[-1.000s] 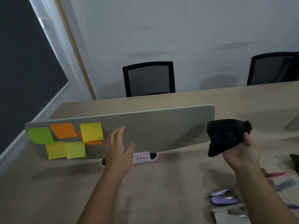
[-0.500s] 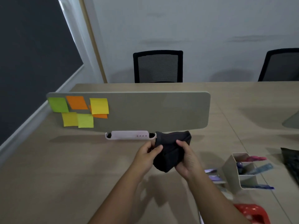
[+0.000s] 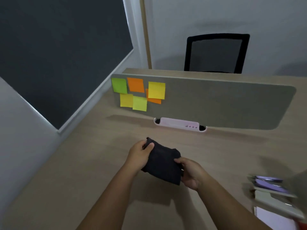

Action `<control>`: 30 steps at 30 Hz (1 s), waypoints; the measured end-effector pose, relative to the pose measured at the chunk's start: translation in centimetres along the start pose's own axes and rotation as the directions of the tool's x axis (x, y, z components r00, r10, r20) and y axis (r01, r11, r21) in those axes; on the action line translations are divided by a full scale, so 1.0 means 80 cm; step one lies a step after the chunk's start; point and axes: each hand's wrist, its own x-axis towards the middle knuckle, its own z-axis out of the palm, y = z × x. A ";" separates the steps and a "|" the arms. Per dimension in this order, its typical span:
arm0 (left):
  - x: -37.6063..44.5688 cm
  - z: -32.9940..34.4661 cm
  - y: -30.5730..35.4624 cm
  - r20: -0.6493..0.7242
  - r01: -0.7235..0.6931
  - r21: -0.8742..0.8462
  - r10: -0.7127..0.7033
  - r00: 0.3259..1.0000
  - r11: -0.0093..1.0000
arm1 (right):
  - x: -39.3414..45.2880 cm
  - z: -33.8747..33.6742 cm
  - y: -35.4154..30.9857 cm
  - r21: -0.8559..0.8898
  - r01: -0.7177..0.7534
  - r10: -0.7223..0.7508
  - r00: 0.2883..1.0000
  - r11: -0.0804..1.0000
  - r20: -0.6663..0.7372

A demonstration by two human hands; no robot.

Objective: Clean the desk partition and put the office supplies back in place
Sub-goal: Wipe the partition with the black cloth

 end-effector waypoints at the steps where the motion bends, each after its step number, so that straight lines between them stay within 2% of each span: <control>1: 0.007 -0.015 -0.013 0.010 0.041 0.004 -0.041 0.999 0.999 | 0.008 0.014 0.004 -0.018 0.005 -0.005 1.000 1.000 -0.014; 3: 0.022 -0.040 -0.034 0.010 0.067 0.014 -0.068 0.998 0.998 | 0.024 0.042 0.011 -0.036 0.040 -0.041 0.998 0.999 -0.037; 7: 0.056 -0.095 -0.070 -0.062 0.025 0.085 -0.020 0.998 0.996 | 0.061 0.106 0.030 -0.053 0.147 -0.150 0.987 0.988 -0.059; 10: 0.071 -0.129 -0.102 -0.089 0.011 0.225 0.009 0.996 0.974 | 0.089 0.143 0.054 -0.103 0.241 -0.253 0.960 0.965 -0.121; 12: 0.075 -0.142 -0.137 -0.075 0.033 0.334 -0.008 0.997 0.942 | 0.108 0.153 0.081 -0.231 0.235 -0.277 0.946 0.944 -0.171; 14: 0.068 -0.145 -0.176 -0.046 0.091 0.424 -0.079 0.996 0.901 | 0.125 0.150 0.114 -0.503 0.165 -0.305 0.928 0.848 -0.211; 16: 0.055 -0.146 -0.208 -0.050 0.151 0.439 -0.144 0.988 0.886 | 0.132 0.145 0.138 -0.729 0.087 -0.345 0.914 0.679 -0.213; 19: 0.043 -0.149 -0.229 -0.112 0.167 0.439 -0.131 0.985 0.883 | 0.135 0.146 0.153 -0.794 0.083 -0.393 0.896 0.602 -0.205; 21: 0.040 -0.149 -0.230 -0.110 0.119 0.560 -0.068 0.992 0.820 | 0.136 0.146 0.158 -0.838 0.084 -0.418 0.891 0.539 -0.179; 23: 0.037 -0.147 -0.228 -0.088 0.035 0.709 0.039 0.995 0.704 | 0.133 0.147 0.162 -0.920 0.111 -0.471 0.878 0.376 -0.087; 24: 0.038 -0.147 -0.226 -0.083 -0.005 0.775 0.109 0.991 0.632 | 0.131 0.147 0.162 -0.964 0.123 -0.518 0.855 0.236 -0.018; 25: 0.040 -0.146 -0.222 -0.072 -0.052 0.824 0.195 0.978 0.564 | 0.130 0.146 0.163 -0.991 0.123 -0.569 0.819 0.048 0.074; 26: 0.041 -0.144 -0.217 -0.036 -0.116 0.850 0.276 0.960 0.513 | 0.130 0.145 0.164 -0.982 0.114 -0.597 0.781 -0.149 0.181; 27: 0.043 -0.141 -0.214 0.031 -0.200 0.858 0.341 0.940 0.473 | 0.131 0.145 0.166 -0.952 0.101 -0.594 0.761 -0.290 0.261; 28: 0.046 -0.137 -0.215 0.132 -0.289 0.860 0.363 0.923 0.422 | 0.133 0.145 0.168 -0.927 0.091 -0.561 0.773 -0.364 0.296; 30: 0.047 -0.129 -0.228 0.308 -0.409 0.834 0.302 0.902 0.371 | 0.137 0.137 0.180 -0.914 0.067 -0.480 0.835 -0.399 0.271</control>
